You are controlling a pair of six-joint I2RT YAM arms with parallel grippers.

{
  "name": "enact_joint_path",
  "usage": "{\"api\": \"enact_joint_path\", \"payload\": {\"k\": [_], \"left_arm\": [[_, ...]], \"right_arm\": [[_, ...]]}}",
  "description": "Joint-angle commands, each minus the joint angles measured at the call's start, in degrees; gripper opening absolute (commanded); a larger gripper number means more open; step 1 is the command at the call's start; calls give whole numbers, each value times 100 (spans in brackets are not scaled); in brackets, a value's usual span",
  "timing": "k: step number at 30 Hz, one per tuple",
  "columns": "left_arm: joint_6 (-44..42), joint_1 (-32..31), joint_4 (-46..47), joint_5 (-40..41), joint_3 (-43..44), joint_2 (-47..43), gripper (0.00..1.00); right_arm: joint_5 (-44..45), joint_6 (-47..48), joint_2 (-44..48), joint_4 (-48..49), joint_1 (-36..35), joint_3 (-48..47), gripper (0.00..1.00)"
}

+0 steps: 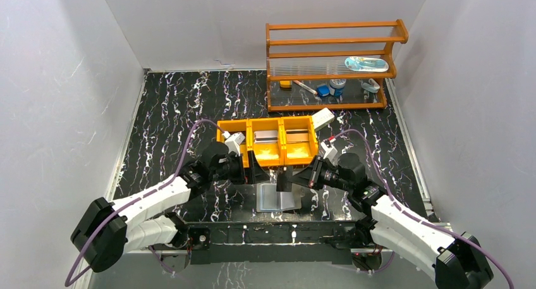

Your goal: Take the credit cards out of the card holder

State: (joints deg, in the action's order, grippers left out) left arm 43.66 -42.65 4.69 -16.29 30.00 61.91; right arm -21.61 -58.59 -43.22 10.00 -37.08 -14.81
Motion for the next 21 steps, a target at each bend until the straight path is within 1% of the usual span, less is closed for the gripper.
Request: {"api": "enact_joint_path", "payload": {"k": [1, 6, 10, 13, 16, 21], "left_arm": [[417, 130, 1349, -1381, -364, -95, 83], [732, 167, 2109, -1819, -494, -30, 77], [922, 359, 2626, -2395, -518, 48, 74], [1066, 439, 2955, -2746, -516, 169, 68], [1185, 459, 3247, -2935, -495, 286, 65], [1386, 460, 3774, -3180, -458, 648, 54]], "right_arm": [[-566, -330, -8, 1323, 34, -57, 2], [-763, -574, -141, 1850, 27, 31, 3], [-964, -849, -265, 2461, 29, 194, 3], [-1036, -1112, -332, 3018, 28, 335, 3], [-1075, -1069, -340, 2991, 28, 317, 3], [-1096, -1032, -303, 2940, 32, 342, 4]]}}
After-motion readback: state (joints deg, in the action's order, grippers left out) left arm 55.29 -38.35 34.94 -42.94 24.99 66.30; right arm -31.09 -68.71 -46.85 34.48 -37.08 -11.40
